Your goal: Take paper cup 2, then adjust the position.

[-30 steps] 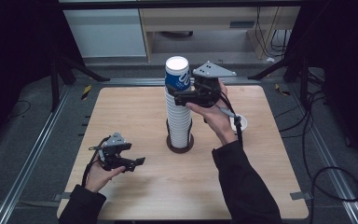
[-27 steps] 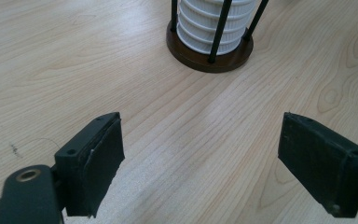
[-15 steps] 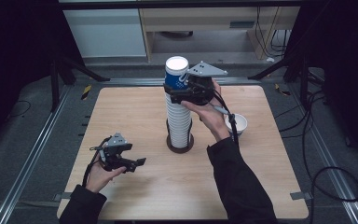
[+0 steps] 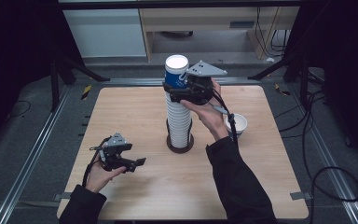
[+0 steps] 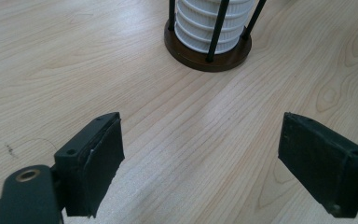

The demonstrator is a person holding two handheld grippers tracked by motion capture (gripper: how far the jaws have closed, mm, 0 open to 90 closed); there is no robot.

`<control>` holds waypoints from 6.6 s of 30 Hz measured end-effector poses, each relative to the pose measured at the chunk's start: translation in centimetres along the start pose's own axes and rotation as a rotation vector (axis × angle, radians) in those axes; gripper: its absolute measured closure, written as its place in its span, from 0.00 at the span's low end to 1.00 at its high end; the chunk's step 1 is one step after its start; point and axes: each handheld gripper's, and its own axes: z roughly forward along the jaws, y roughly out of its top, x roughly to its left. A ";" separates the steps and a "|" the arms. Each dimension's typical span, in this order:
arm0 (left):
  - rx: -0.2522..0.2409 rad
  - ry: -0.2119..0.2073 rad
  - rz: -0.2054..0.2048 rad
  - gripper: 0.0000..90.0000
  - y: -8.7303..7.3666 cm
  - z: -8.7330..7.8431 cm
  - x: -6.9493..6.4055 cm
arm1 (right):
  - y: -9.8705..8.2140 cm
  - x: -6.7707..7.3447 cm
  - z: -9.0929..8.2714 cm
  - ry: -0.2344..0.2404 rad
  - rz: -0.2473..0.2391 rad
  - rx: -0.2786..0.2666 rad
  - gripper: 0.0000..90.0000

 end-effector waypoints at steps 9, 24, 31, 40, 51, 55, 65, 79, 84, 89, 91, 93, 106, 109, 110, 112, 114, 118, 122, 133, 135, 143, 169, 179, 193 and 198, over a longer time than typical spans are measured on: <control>-0.003 0.001 0.000 0.15 0.0 -0.1 0.0 | 1.7 0.0 -0.8 0.003 -0.012 -0.023 0.22; -0.005 0.001 0.002 0.15 0.1 -0.2 0.0 | 4.3 0.2 -2.2 -0.006 -0.036 -0.086 0.23; -0.005 0.001 0.002 0.15 0.1 -0.1 0.0 | 5.2 0.3 -2.7 -0.007 -0.046 -0.103 0.23; -0.013 0.003 -0.001 0.15 0.1 -0.3 0.0 | 6.0 0.2 -4.4 -0.031 -0.081 -0.120 0.23; -0.024 0.005 0.008 0.15 0.3 -0.8 -0.1 | 4.3 -0.9 -8.8 -0.054 -0.101 -0.104 0.23; -0.028 0.003 0.012 0.15 0.4 -0.9 -0.3 | 2.8 -1.6 -10.3 -0.060 -0.089 -0.089 0.23; -0.019 -0.002 0.018 0.15 0.4 -0.7 -0.5 | -2.0 -2.8 -11.6 -0.054 -0.061 -0.014 0.23; -0.017 -0.009 0.025 0.15 0.4 -0.7 -0.6 | -6.2 -3.3 -12.1 -0.030 -0.035 0.048 0.23; -0.020 -0.012 0.026 0.15 0.4 -0.8 -0.7 | -7.3 -3.4 -12.3 -0.019 -0.025 0.063 0.23; -0.020 -0.019 0.028 0.15 0.4 -0.8 -0.7 | -8.3 -3.3 -12.4 0.004 -0.024 0.080 0.23; -0.018 -0.021 0.030 0.15 0.5 -0.8 -0.7 | -8.7 -3.3 -12.3 0.012 -0.028 0.091 0.23; -0.018 -0.022 0.031 0.15 0.5 -0.8 -0.7 | -9.2 -3.3 -12.2 0.022 -0.023 0.102 0.23; -0.010 -0.037 0.045 0.15 0.6 -0.7 -1.1 | -12.1 -2.4 -11.3 0.105 -0.041 0.190 0.23; -0.011 -0.042 0.049 0.15 0.7 -0.7 -1.3 | -12.6 -1.9 -11.0 0.131 -0.066 0.225 0.23; -0.010 -0.044 0.053 0.15 0.7 -0.7 -1.4 | -12.7 -1.7 -10.8 0.134 -0.083 0.238 0.23; -0.011 -0.050 0.059 0.15 0.8 -0.8 -1.5 | -12.9 -1.4 -10.6 0.154 -0.098 0.256 0.23; -0.015 -0.059 0.061 0.16 0.9 -0.9 -1.6 | -13.0 -1.0 -10.4 0.175 -0.117 0.268 0.23; -0.024 -0.076 0.071 0.16 1.1 -1.2 -2.0 | -13.3 -0.2 -10.0 0.222 -0.150 0.285 0.23; -0.033 -0.096 0.083 0.16 1.4 -1.5 -2.4 | -13.9 0.5 -9.5 0.275 -0.161 0.299 0.23; -0.023 -0.128 0.122 0.16 1.6 -1.4 -3.1 | -15.5 1.9 -8.0 0.363 -0.219 0.366 0.23; -0.026 -0.135 0.129 0.16 1.7 -1.4 -3.3 | -15.7 2.2 -7.7 0.382 -0.227 0.373 0.23; -0.025 -0.165 0.167 0.16 2.0 -1.6 -4.4 | -16.4 3.5 -6.6 0.448 -0.274 0.413 0.23; 0.022 -0.266 0.229 0.16 2.7 -0.1 -6.8 | -18.3 7.0 -3.8 0.579 -0.366 0.509 0.23; 0.048 -0.299 0.246 0.16 2.9 0.5 -7.5 | -18.7 8.2 -3.3 0.605 -0.399 0.517 0.23; 0.108 -0.323 0.255 0.23 2.7 1.3 -8.1 | -19.1 9.3 -2.9 0.626 -0.455 0.539 0.23; 0.125 -0.316 0.255 0.28 2.6 1.5 -8.1 | -19.3 9.5 -2.8 0.633 -0.467 0.545 0.23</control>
